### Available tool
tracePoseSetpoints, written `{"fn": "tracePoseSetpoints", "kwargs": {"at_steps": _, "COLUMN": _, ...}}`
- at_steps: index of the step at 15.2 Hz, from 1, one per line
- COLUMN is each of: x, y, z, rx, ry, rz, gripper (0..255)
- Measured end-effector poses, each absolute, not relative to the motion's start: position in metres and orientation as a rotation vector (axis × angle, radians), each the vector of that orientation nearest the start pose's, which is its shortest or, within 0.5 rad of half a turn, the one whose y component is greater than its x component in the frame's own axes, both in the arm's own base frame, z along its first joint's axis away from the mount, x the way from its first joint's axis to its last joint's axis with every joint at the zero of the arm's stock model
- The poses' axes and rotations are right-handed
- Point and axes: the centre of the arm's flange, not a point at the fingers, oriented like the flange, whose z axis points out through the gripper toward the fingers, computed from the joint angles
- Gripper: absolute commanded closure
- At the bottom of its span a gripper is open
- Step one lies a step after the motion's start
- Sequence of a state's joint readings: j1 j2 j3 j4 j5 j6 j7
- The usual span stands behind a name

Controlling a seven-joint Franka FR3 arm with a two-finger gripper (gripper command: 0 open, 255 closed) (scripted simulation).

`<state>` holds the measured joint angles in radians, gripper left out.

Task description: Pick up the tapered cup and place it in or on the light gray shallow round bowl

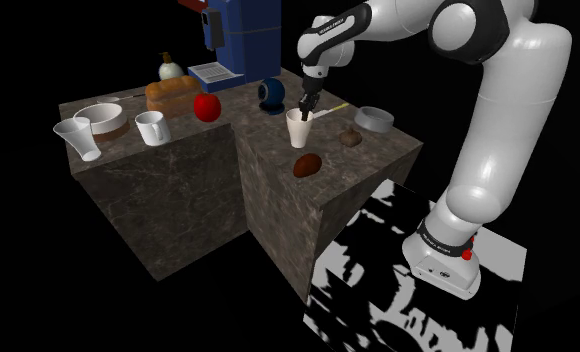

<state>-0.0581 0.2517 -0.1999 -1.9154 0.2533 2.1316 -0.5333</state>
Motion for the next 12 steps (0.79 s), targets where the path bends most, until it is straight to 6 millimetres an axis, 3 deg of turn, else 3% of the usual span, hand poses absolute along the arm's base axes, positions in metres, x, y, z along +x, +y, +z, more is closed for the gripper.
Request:
{"fn": "tracePoseSetpoints", "kwargs": {"at_steps": 4, "x": 0.591, "y": -0.139, "z": 0.367, "rx": -2.973, "ry": -0.212, "rz": -0.055, "gripper": 255}}
{"fn": "tracePoseSetpoints", "kwargs": {"at_steps": 12, "x": 0.592, "y": -0.140, "z": 0.405, "rx": -2.973, "ry": -0.212, "rz": -0.055, "gripper": 255}}
